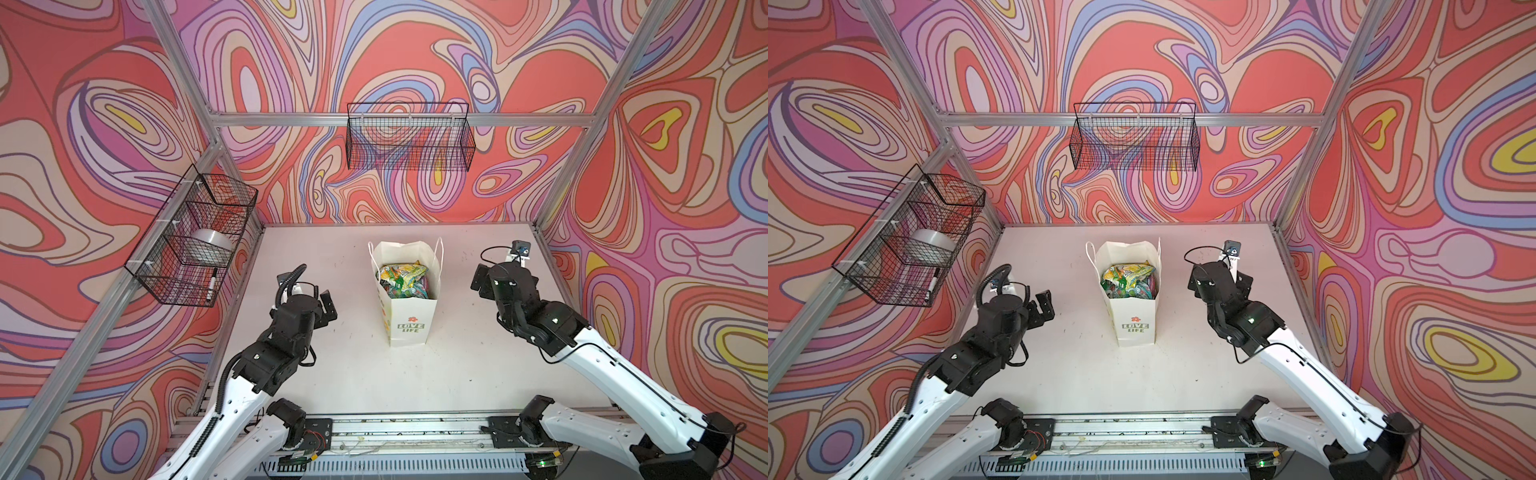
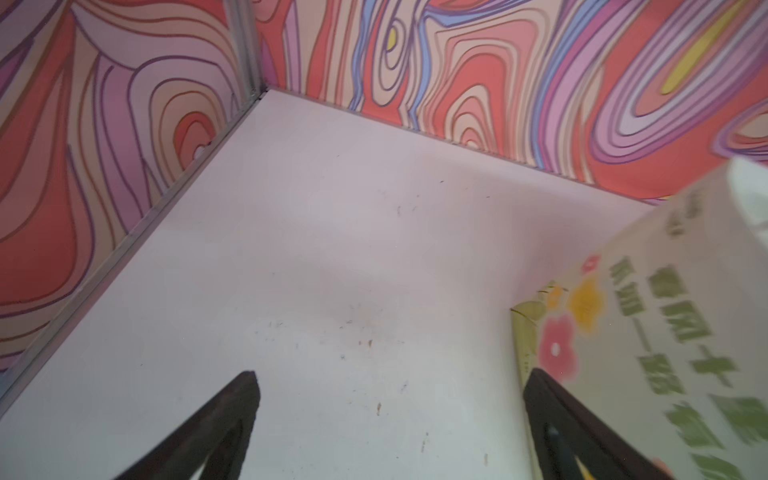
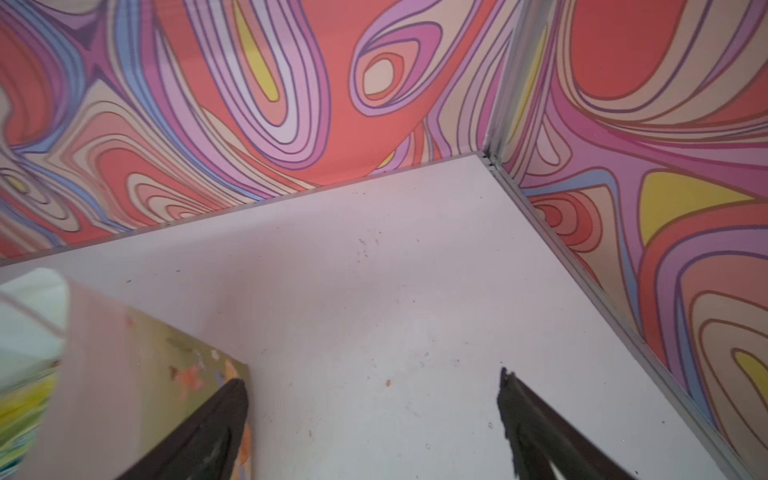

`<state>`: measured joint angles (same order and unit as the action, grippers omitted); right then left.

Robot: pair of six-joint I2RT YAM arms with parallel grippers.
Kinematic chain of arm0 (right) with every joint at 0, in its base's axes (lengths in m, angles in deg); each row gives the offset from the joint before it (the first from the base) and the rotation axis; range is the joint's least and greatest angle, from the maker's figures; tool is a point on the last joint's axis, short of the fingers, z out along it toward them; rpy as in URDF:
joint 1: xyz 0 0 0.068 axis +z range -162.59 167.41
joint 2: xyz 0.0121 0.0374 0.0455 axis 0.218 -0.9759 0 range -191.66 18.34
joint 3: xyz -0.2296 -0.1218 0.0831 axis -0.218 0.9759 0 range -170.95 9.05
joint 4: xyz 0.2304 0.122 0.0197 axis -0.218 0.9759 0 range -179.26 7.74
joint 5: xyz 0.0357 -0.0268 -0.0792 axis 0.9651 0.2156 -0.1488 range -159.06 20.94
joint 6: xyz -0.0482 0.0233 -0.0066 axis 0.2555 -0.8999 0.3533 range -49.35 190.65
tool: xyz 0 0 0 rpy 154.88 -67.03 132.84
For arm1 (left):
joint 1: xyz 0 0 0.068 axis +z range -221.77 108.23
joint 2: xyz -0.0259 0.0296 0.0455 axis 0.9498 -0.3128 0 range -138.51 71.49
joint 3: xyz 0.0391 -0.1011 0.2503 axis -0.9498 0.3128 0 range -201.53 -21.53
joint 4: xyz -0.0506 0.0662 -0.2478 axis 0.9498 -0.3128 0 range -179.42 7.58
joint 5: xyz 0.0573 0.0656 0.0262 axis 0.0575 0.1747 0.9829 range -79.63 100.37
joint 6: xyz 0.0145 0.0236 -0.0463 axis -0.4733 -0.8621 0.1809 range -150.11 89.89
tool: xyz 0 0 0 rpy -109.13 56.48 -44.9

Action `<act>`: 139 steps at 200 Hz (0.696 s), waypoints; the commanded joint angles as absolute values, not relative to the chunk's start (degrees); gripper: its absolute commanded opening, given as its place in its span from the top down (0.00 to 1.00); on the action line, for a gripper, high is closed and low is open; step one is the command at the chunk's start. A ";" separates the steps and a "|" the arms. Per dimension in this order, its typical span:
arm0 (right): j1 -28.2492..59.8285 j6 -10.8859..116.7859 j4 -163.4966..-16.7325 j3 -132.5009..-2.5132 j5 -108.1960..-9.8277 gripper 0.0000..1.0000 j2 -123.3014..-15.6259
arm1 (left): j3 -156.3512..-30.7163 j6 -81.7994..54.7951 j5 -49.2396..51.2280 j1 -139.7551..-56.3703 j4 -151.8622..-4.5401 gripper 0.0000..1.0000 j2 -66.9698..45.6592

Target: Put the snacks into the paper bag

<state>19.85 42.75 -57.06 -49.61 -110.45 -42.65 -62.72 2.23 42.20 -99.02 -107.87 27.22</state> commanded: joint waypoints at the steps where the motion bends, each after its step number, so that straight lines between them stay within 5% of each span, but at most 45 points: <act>1: 14.45 44.45 -65.86 -45.33 -110.63 0.02 -44.55 | -58.67 3.47 56.04 -98.32 -92.68 0.00 22.98; 23: 9.50 47.43 -73.19 -40.54 -107.93 0.02 -46.31 | -55.32 -4.62 61.32 -96.68 -81.66 0.00 16.64; 65: -3.60 48.89 -81.36 -33.53 -94.21 0.02 -49.86 | -46.28 -10.30 51.45 -84.99 -65.80 0.00 11.49; 118: -7.56 59.78 -110.68 -21.16 -89.94 0.02 -56.08 | -40.93 -23.67 48.60 -83.57 -38.88 0.00 -5.61; 139: -7.98 61.22 -118.09 -19.45 -90.35 0.02 -61.63 | -42.55 -27.35 44.89 -83.47 -39.66 0.00 -6.96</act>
